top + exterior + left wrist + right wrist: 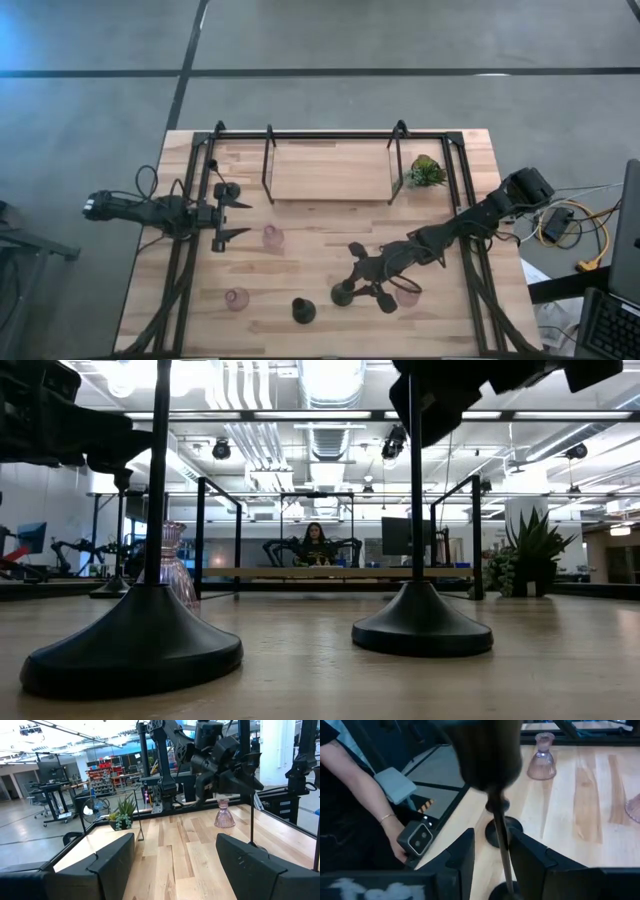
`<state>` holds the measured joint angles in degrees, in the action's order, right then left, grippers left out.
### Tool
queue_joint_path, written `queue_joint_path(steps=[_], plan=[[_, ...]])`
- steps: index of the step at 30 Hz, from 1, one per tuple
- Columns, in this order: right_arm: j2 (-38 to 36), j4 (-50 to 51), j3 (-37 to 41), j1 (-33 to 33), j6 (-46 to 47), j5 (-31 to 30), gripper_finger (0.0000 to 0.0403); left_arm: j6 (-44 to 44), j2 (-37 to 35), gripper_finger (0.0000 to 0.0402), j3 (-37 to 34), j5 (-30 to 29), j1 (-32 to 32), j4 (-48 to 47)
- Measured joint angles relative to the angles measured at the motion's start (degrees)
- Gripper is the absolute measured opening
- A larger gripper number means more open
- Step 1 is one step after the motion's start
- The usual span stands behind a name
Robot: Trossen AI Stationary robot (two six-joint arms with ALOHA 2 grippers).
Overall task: Pick & Place candle stick holders
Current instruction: Put the bottom right black candle holder on the shelf
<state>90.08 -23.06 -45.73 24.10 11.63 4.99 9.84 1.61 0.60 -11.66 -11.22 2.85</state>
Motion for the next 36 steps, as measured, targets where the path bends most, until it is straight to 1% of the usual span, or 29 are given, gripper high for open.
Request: queue_joint_path(steps=[6,11,13,15,18,21,23,25,28,33,36], plan=[[0.0,0.11,-0.78,-0.05,-1.63,-0.46,0.0072,-0.01,0.15,0.0284,0.0,0.0,0.02,0.02],[0.0,0.27,-1.18,-0.18,-1.95,-1.24,0.0019,0.01,0.15,0.0284,0.0,0.01,-0.01,0.02],[-0.03,1.77,-1.92,-0.2,-1.72,-2.03,0.0016,-0.01,0.15,0.0284,0.0,0.0,0.0,0.04],[-0.79,6.85,-3.87,-0.79,-1.68,-2.12,0.0015,0.01,0.15,0.0284,0.0,0.02,-0.01,0.02],[-2.94,21.92,-10.0,-2.63,-2.63,-1.99,0.0014,-0.01,0.16,0.0284,0.0,0.01,0.0,0.03],[-4.57,35.78,-17.68,-5.0,-5.89,-2.39,0.0013,-0.01,0.22,0.0284,0.0,0.02,-0.01,-0.01],[-5.0,41.37,-21.68,-6.65,-9.2,-2.81,0.0013,-0.01,0.28,0.0285,0.0,0.02,0.0,-0.05],[-5.35,44.36,-24.14,-8.52,-12.43,-3.59,0.0013,-0.01,0.48,0.0284,0.0,0.02,-0.01,-0.09],[-6.88,45.23,-25.32,-12.39,-14.82,-3.6,0.0012,0.01,0.52,0.0284,0.0,0.02,-0.01,-0.11],[-11.21,44.81,-24.14,-20.51,-16.32,-3.7,0.0012,0.01,0.63,0.0284,0.0,0.04,-0.01,-0.12],[-13.7,39.46,-22.88,-25.82,-16.36,-3.65,0.0012,0.01,0.68,0.0284,0.0,0.04,-0.01,-0.14]])
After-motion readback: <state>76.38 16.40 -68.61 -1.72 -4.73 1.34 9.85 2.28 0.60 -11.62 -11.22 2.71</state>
